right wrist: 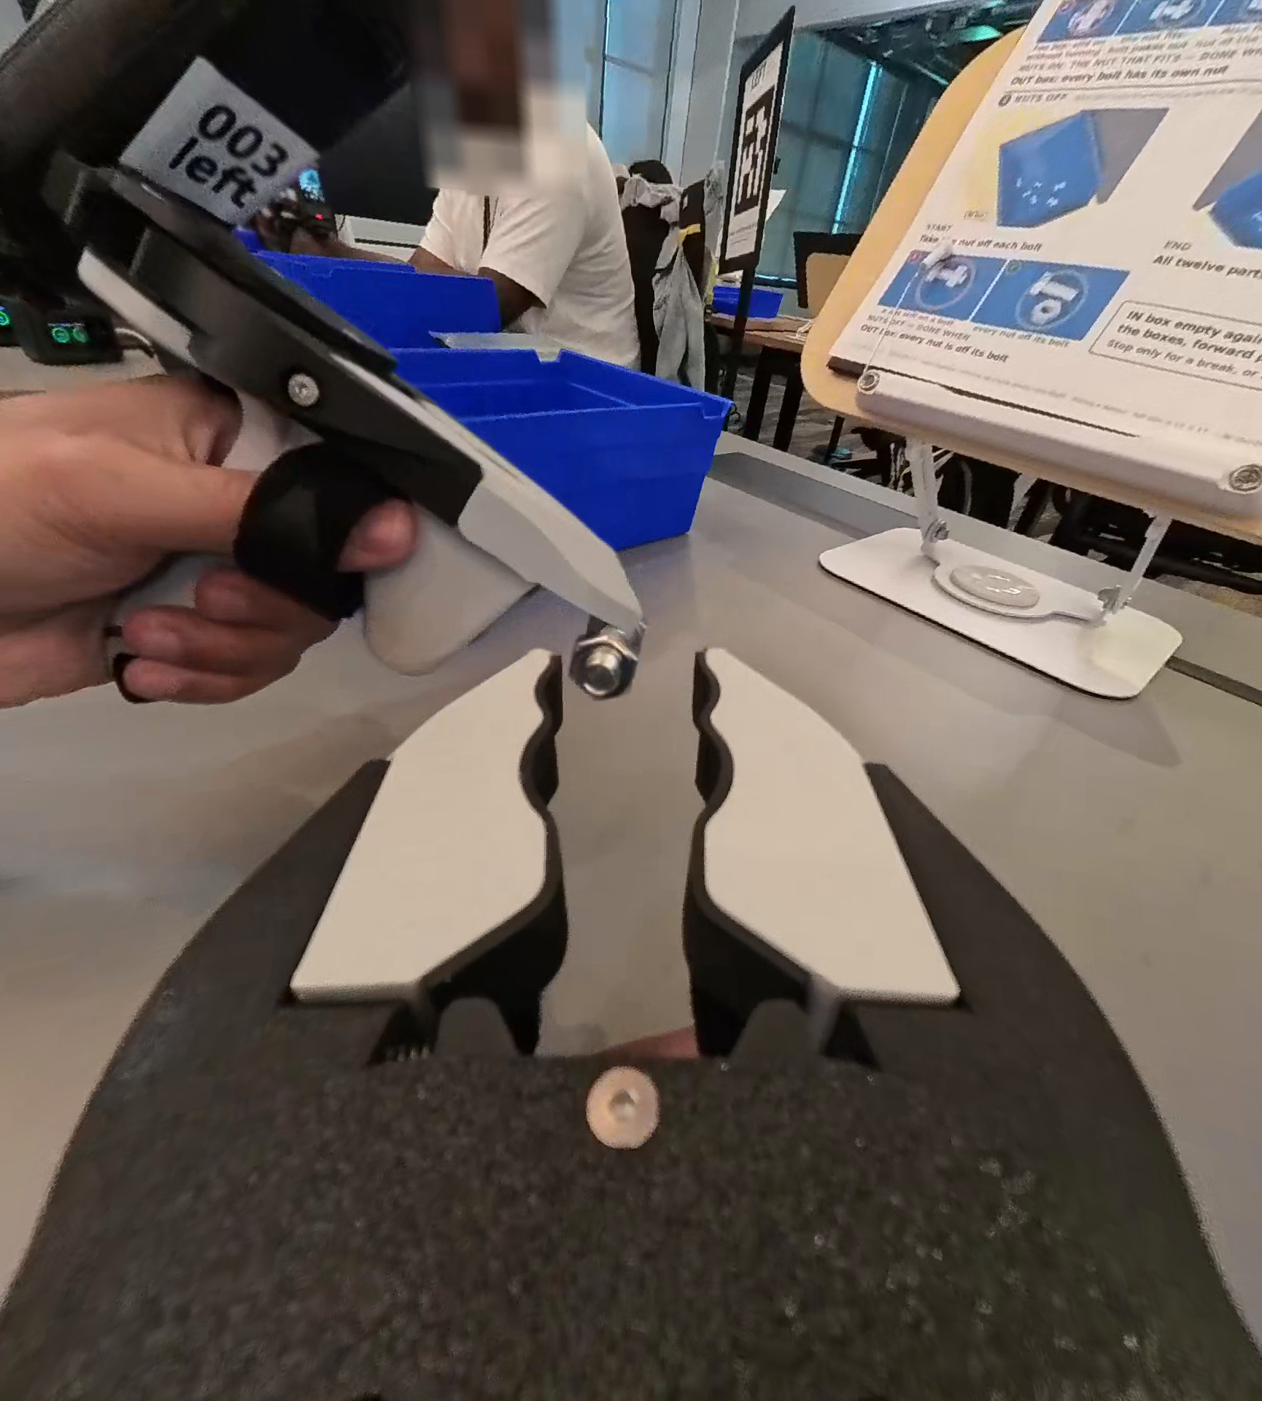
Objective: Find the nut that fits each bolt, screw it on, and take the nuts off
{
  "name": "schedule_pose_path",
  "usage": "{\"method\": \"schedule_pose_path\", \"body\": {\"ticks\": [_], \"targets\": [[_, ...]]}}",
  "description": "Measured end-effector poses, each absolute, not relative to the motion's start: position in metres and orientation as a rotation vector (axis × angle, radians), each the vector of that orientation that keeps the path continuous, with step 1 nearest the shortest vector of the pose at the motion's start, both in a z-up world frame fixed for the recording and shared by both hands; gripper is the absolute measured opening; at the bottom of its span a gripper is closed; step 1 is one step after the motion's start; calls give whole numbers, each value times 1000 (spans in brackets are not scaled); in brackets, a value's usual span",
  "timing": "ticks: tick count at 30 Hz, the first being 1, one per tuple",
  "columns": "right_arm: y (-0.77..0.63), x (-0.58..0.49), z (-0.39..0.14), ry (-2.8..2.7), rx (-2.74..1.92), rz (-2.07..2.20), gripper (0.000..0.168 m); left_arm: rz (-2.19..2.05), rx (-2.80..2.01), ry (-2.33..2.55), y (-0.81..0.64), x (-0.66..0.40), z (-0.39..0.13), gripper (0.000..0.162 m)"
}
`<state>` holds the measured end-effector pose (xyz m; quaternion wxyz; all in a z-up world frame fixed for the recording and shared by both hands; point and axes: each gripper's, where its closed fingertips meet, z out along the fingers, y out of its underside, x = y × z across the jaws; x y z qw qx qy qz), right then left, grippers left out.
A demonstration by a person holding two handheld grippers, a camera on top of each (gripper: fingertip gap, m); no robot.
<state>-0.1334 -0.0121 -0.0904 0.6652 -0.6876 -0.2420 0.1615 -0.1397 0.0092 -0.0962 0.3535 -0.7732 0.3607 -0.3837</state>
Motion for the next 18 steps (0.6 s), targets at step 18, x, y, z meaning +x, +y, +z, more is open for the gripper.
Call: {"method": "schedule_pose_path", "body": {"ticks": [18], "targets": [[-35, -146, -77, -481, -1548, 1227, 18, -1503, -1619, 1248, -29, -142, -79, 43]]}}
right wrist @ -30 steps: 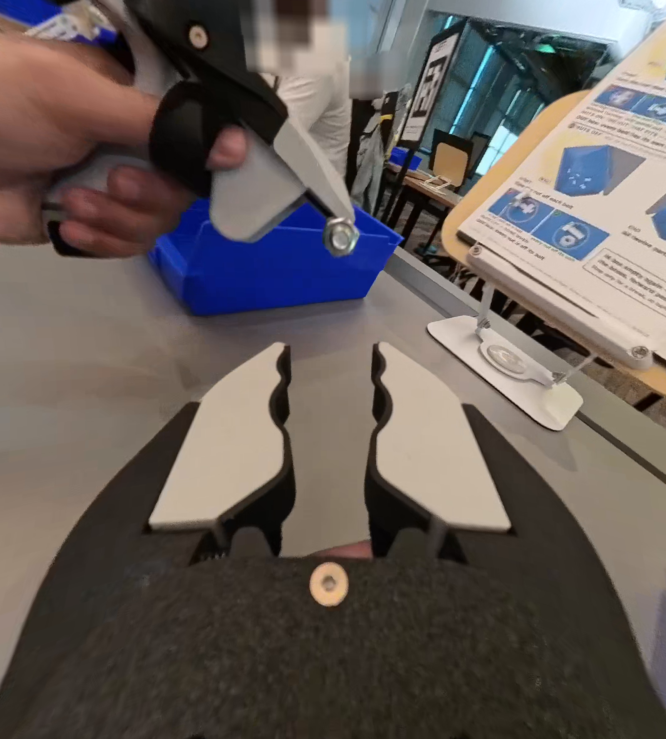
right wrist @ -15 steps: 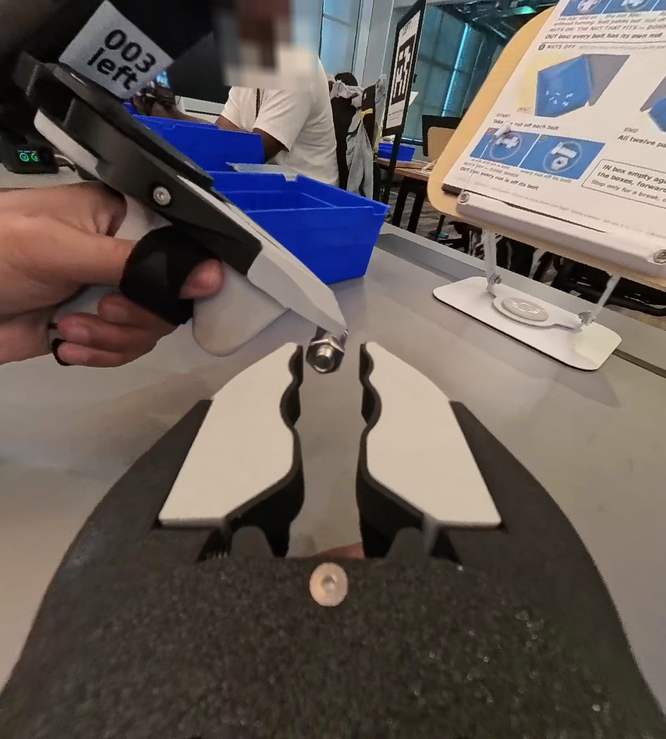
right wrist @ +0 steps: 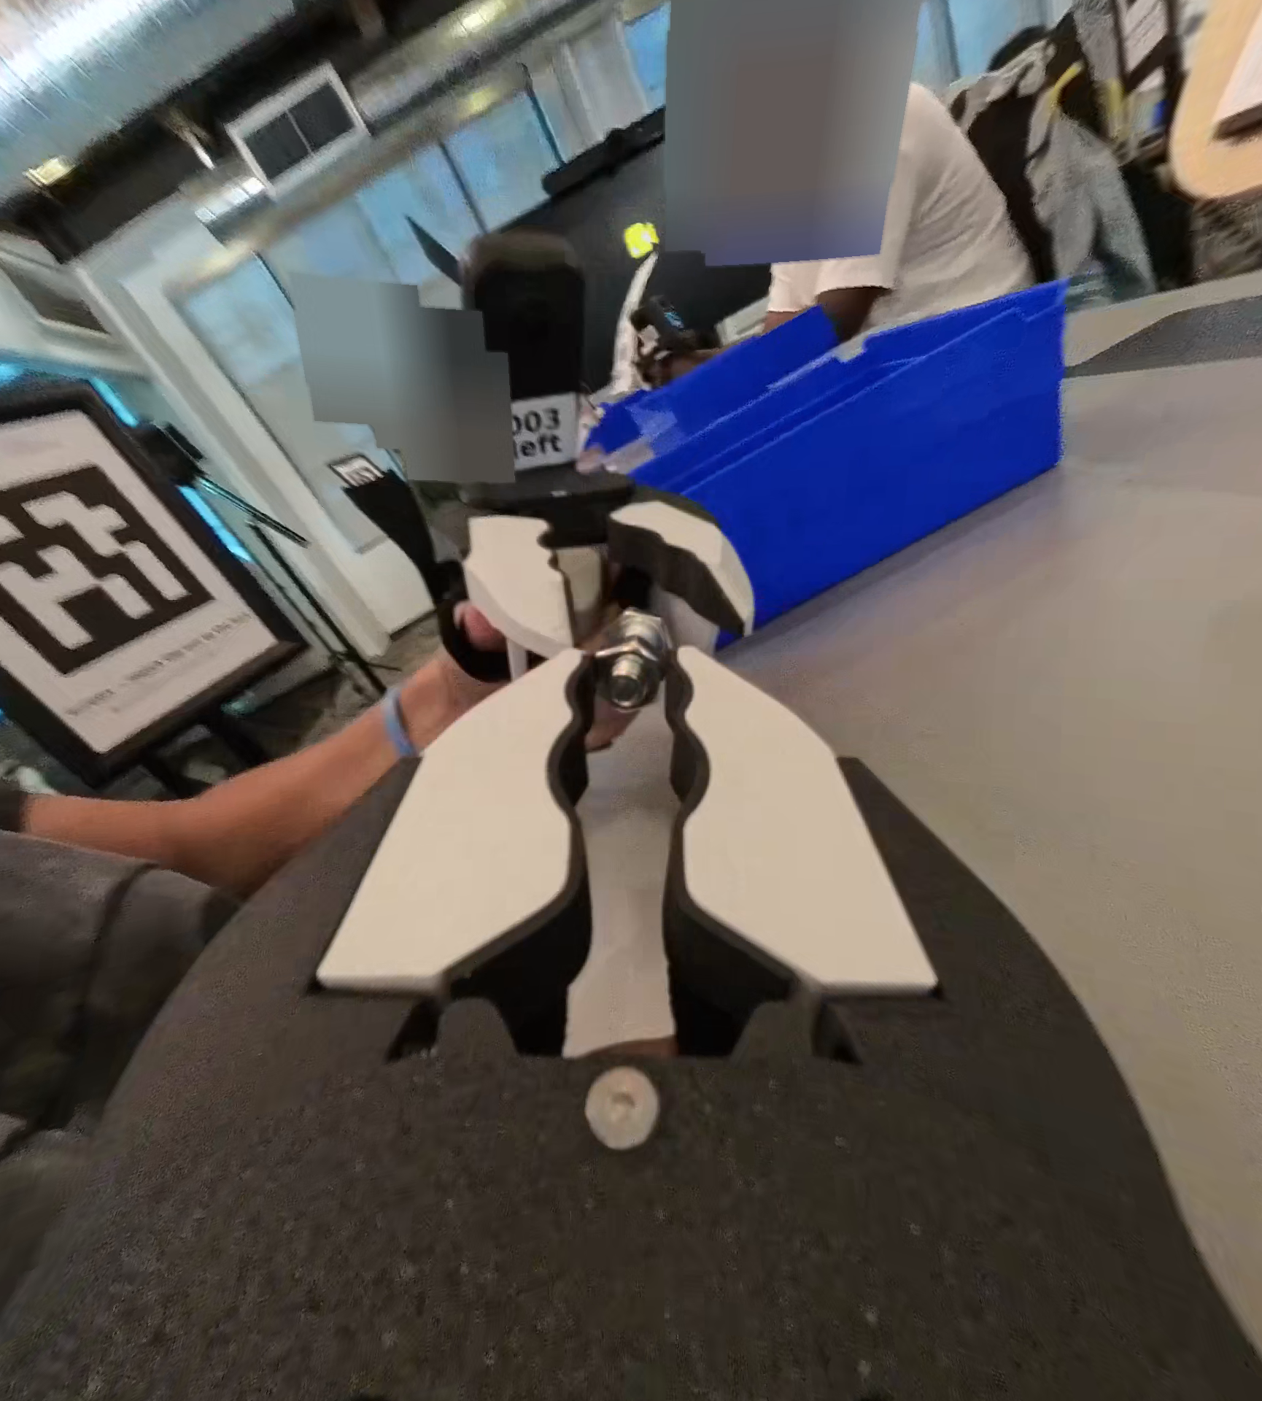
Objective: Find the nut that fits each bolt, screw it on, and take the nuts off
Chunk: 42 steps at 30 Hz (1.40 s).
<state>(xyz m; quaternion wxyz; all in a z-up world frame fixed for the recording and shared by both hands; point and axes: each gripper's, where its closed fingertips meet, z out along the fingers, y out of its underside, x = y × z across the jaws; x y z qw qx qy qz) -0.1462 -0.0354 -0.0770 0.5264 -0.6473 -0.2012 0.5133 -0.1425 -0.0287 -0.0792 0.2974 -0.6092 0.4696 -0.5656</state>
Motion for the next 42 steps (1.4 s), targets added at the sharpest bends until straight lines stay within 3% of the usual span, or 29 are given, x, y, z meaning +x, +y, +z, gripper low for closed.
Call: {"method": "schedule_pose_path", "body": {"ticks": [6, 18, 23, 24, 26, 28, 34, 39, 42], "targets": [[-46, -150, -64, -410, -1486, 1526, 17, -1709, -1473, 1277, -45, -150, -73, 41], [-46, -154, -62, -380, -1466, 1621, 17, -1754, -1398, 1301, -53, -155, -68, 18], [-47, -156, -64, -432, -1483, 1572, 18, -1743, -1399, 1327, -54, -156, -69, 18], [-48, -155, -66, -468, -1493, 1526, 19, -1739, -1397, 1333, -55, -156, -70, 18], [-47, -154, -71, -511, -1538, 1444, 40, -1737, -1390, 1347, -57, -157, -71, 18], [-55, -157, -71, -560, -1564, 1496, 46, -1730, -1388, 1347, -57, -156, -71, 18], [-61, -140, -28, -540, -1359, 1505, 39, -1665, -1461, 1414, -57, -152, -89, 18], [-58, -150, -75, -621, -1593, 1428, 44, -1754, -1381, 1362, -61, -154, -72, 18], [-64, -159, -55, -636, -1512, 1476, 48, -1748, -1405, 1353, -57, -154, -76, 18]]}}
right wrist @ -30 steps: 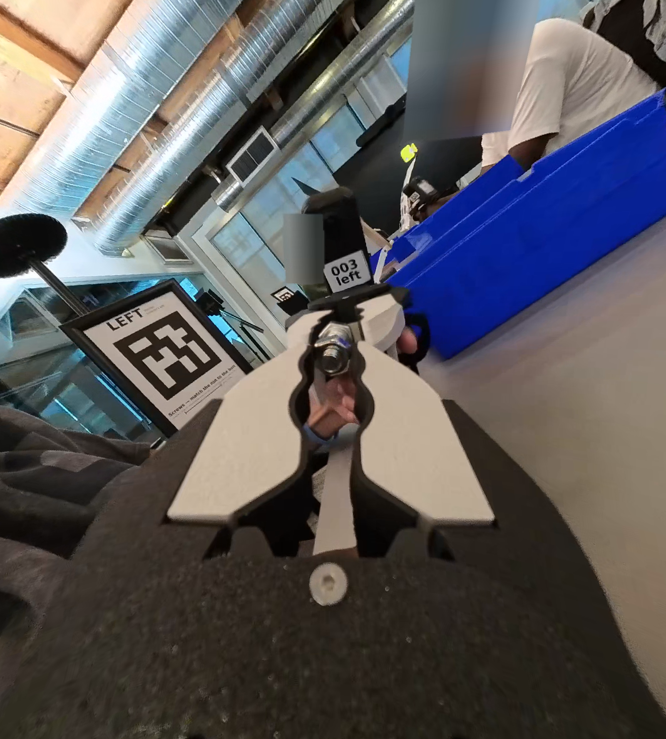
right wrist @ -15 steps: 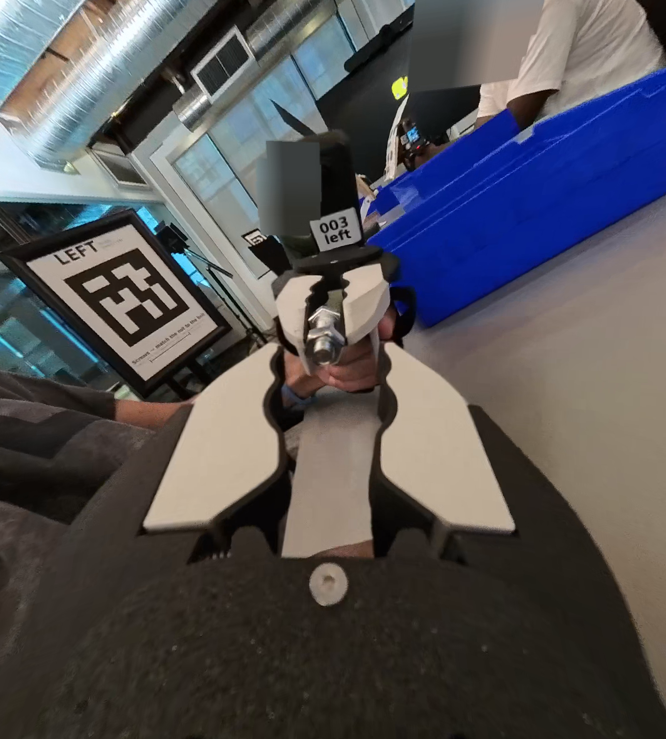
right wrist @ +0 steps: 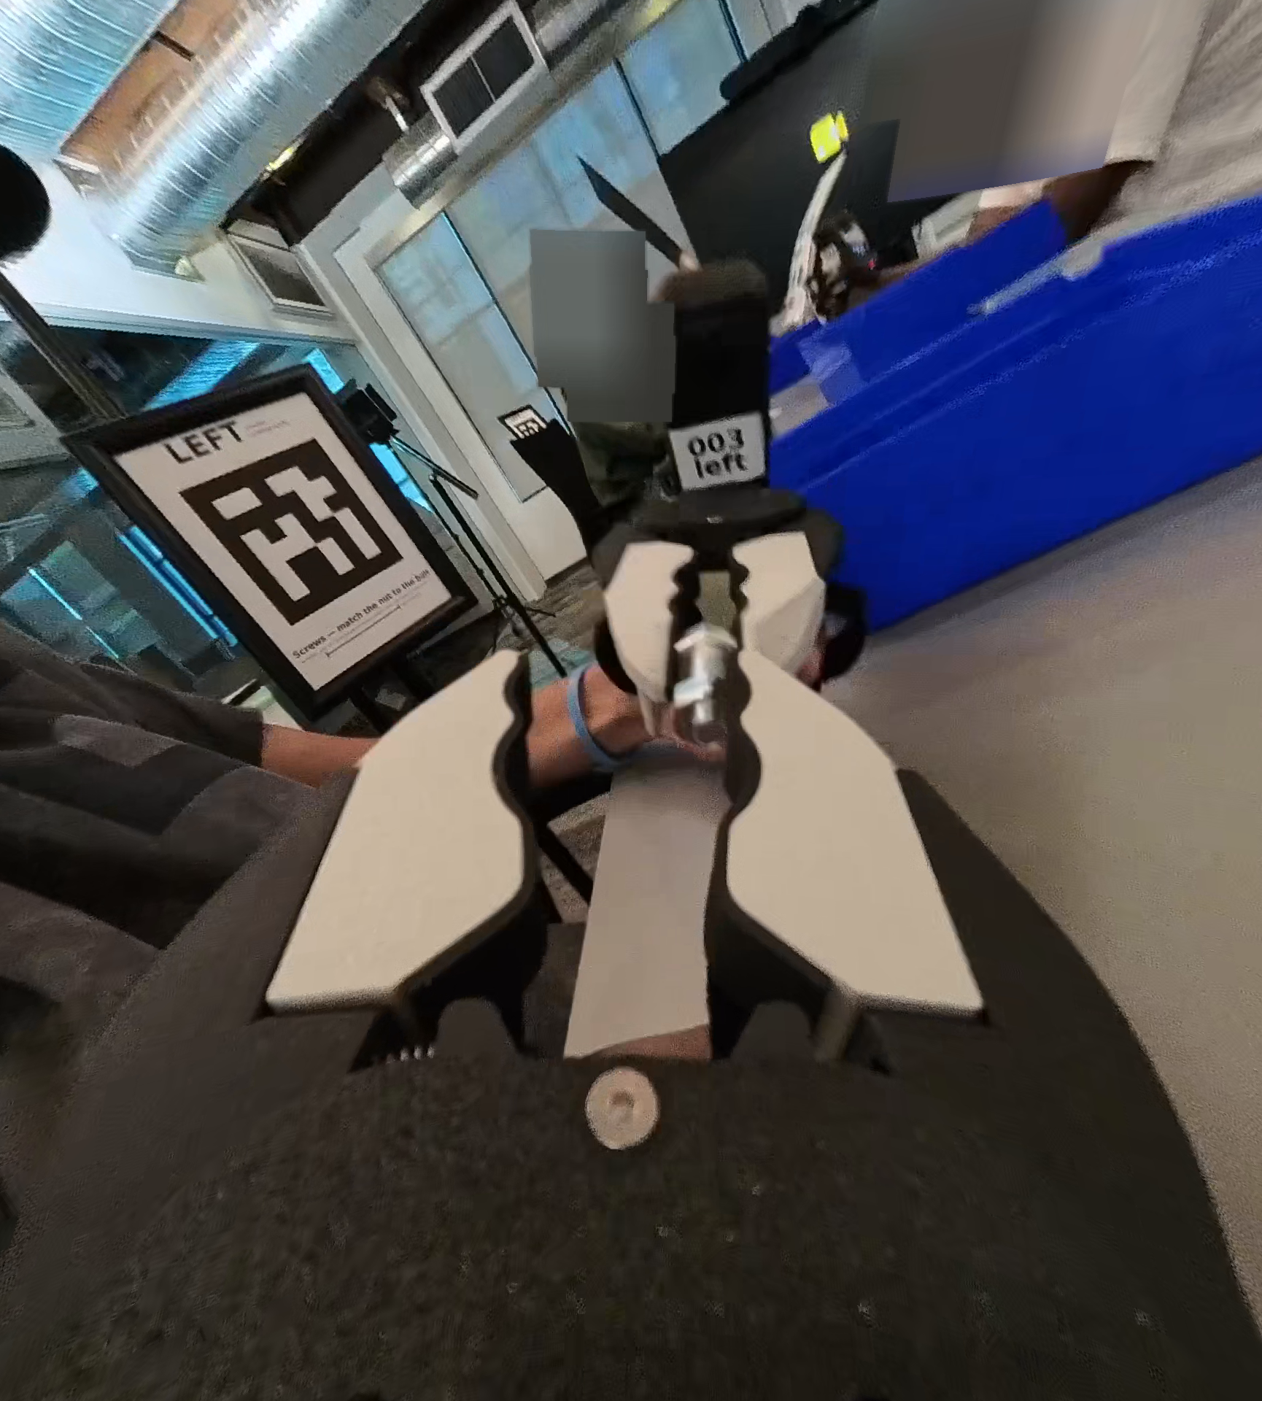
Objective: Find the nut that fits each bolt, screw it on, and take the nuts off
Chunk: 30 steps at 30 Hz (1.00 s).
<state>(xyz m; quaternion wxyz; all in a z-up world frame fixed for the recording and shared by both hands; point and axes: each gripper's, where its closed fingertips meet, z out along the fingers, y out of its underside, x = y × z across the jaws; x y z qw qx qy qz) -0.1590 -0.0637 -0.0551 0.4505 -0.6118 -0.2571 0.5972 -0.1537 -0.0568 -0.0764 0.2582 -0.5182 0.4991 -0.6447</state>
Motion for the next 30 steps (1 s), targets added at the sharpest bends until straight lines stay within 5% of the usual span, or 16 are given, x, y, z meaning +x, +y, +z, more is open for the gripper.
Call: {"method": "schedule_pose_path", "body": {"ticks": [30], "targets": [[-58, -161, -67, -650, -1554, 1340, 47, -1733, -1435, 1350, -52, -155, -82, 18]]}}
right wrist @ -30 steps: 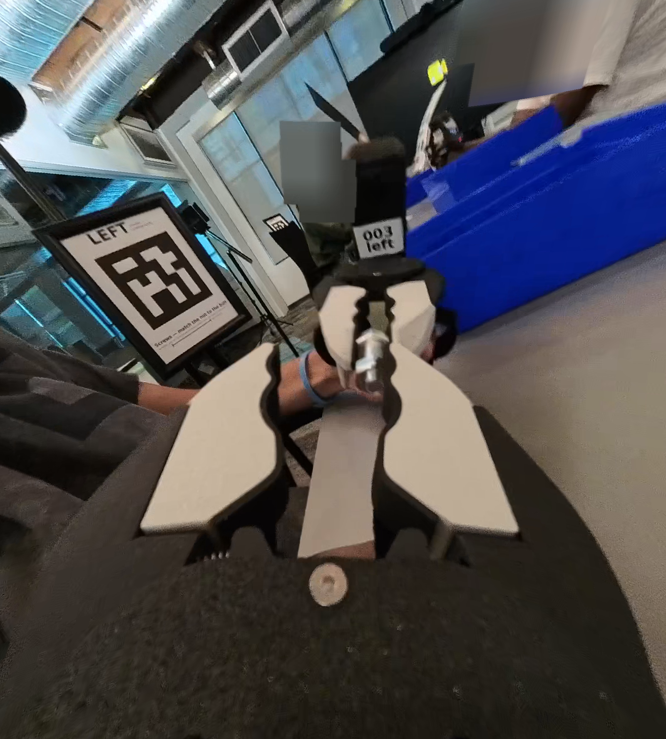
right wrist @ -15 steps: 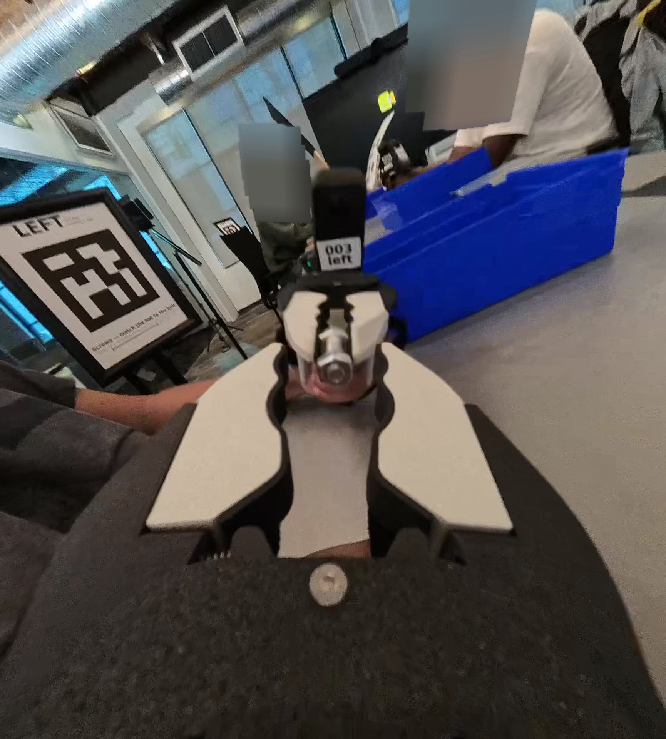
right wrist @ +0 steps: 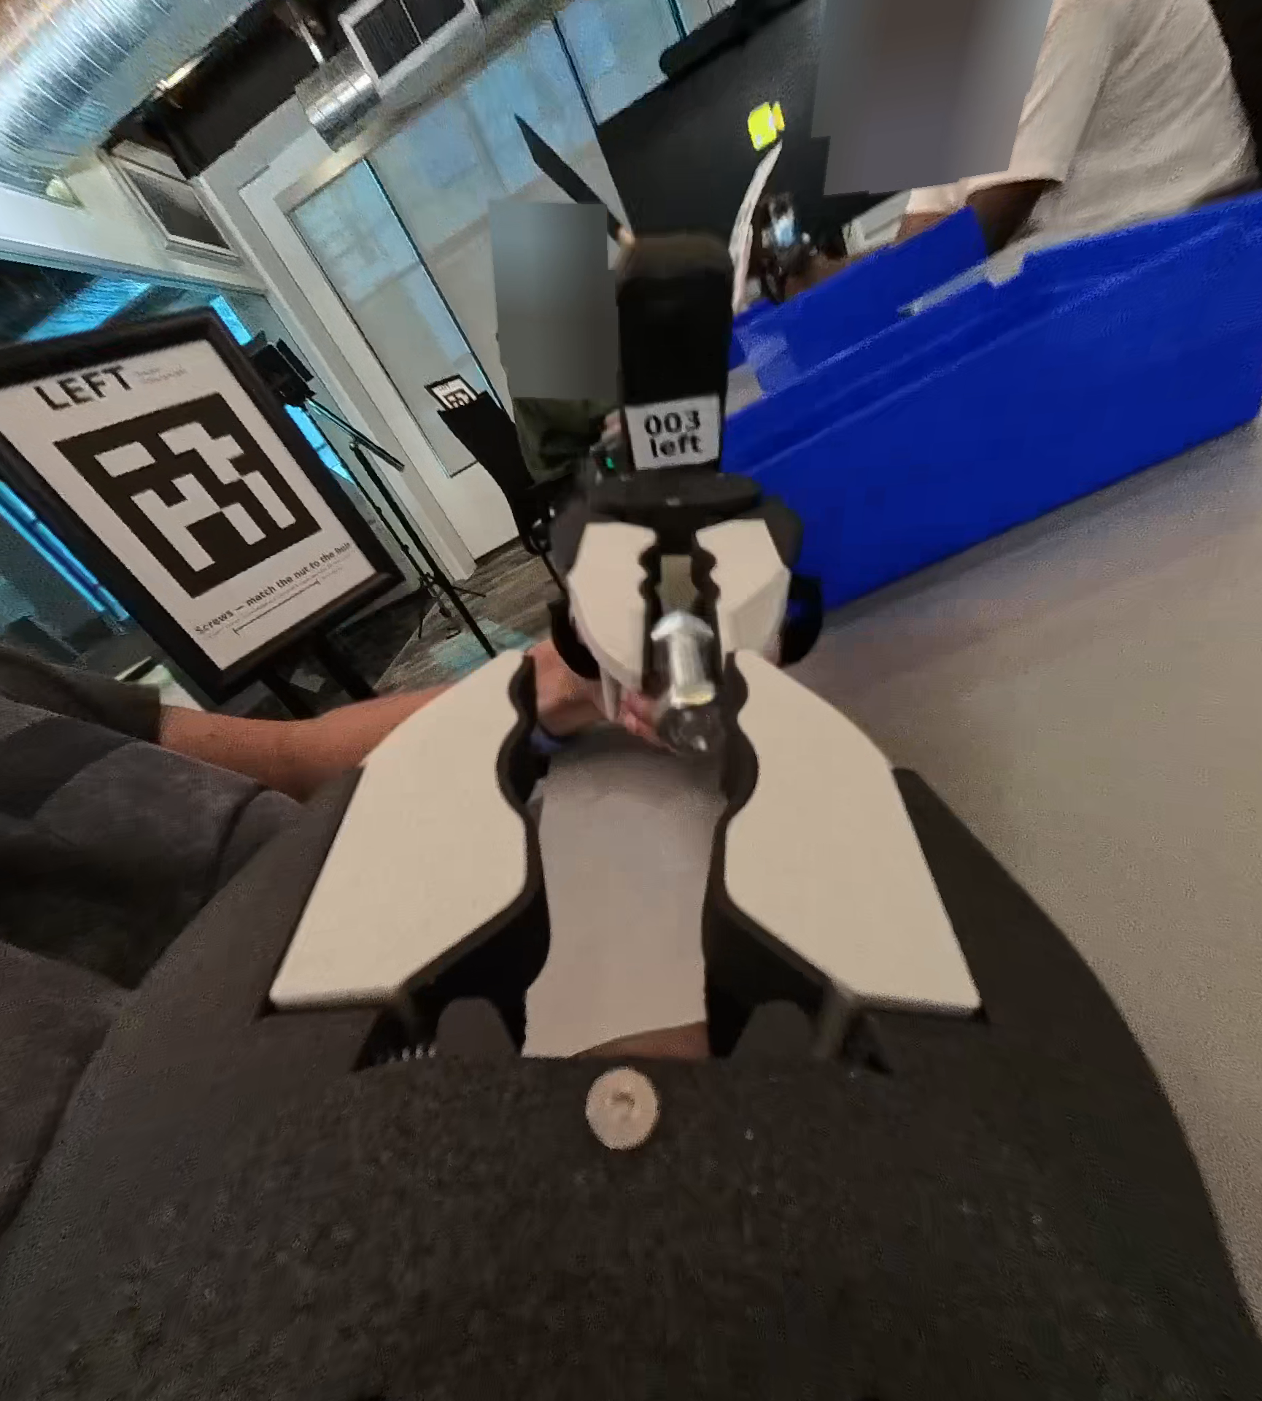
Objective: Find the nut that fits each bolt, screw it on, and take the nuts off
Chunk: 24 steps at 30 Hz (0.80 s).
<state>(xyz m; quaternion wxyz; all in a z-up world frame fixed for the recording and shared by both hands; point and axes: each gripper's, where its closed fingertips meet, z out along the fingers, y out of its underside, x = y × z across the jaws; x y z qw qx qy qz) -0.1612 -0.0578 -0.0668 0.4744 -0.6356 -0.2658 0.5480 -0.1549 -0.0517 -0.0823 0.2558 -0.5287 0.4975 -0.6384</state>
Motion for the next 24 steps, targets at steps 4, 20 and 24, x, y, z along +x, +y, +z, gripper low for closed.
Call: {"method": "schedule_pose_path", "body": {"ticks": [4, 20, 24], "targets": [[-51, -147, -46, -601, -1497, 1280, 39, -1733, -1440, 1345, -50, -156, -83, 18], [-55, -158, -85, -631, -1648, 1400, 43, -1725, -1442, 1321, -46, -157, -81, 18], [-51, -149, -44, -583, -1485, 1372, 42, -1688, -1465, 1319, -41, -157, -85, 18]]}}
